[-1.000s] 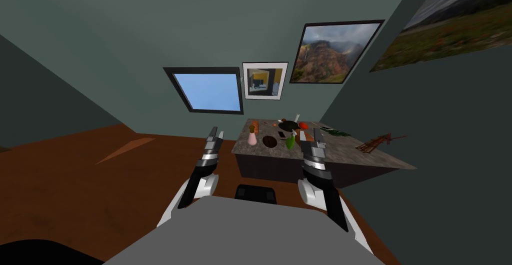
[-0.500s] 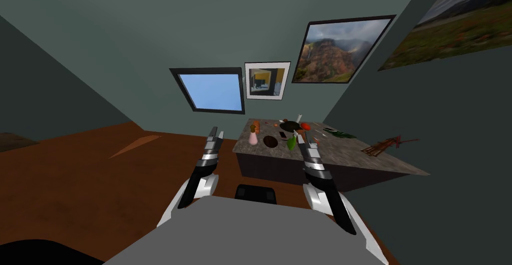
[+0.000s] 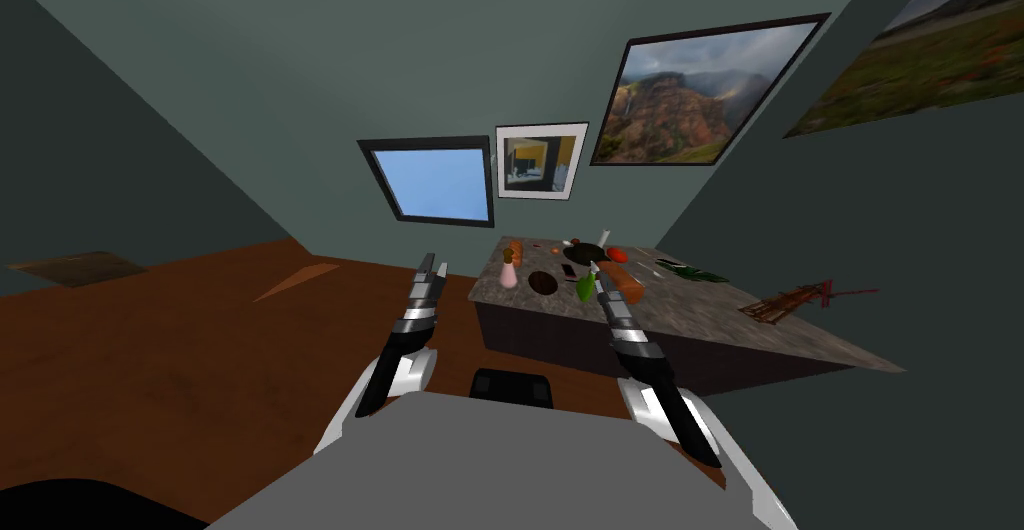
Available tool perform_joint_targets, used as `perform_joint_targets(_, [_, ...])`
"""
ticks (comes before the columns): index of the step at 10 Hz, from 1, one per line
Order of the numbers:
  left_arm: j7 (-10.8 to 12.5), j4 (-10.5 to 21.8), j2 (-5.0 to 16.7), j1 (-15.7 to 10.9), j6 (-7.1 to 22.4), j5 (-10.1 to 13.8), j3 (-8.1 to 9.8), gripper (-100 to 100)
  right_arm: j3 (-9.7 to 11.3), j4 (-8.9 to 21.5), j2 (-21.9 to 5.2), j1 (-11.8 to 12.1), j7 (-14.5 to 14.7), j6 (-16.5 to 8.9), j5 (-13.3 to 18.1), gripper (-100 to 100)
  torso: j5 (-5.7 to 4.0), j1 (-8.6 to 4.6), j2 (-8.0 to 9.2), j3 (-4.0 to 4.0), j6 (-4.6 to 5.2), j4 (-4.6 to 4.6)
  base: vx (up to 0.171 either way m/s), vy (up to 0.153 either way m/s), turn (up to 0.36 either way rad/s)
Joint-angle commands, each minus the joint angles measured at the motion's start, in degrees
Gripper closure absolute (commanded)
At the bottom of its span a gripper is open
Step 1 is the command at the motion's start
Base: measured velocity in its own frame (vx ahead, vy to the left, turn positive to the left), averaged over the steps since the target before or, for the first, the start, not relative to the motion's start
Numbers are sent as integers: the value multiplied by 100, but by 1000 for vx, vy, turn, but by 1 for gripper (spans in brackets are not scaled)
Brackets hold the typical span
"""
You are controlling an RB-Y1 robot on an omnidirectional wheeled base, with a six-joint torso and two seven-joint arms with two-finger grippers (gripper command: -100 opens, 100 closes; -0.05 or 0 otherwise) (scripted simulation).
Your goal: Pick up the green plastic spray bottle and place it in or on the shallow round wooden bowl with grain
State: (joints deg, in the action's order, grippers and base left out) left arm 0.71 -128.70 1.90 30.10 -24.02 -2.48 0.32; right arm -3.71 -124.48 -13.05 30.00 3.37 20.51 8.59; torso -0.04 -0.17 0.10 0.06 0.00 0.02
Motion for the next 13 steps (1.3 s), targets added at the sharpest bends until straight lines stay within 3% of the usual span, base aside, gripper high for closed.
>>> perform_joint_targets(1, [0, 0, 0, 0, 0, 0, 0, 0, -36, 147, -99, 101, 122, -188, 185, -100, 0, 0, 0, 0, 0, 0, -26, -37, 80])
perform_joint_targets(7, [0, 0, 0, 0, 0, 0, 0, 0, -302, 618, -605, 359, 434, -940, 752, -100, 1, 7, -5, -3, 0, -1, -19, -23, 100])
perform_joint_targets(13, [0, 0, 0, 1, 0, 0, 0, 0, -597, 1113, -1323, 555, 679, -1479, 1138, -100, 5, 25, -20, -11, 0, -4, 11, 22, 75])
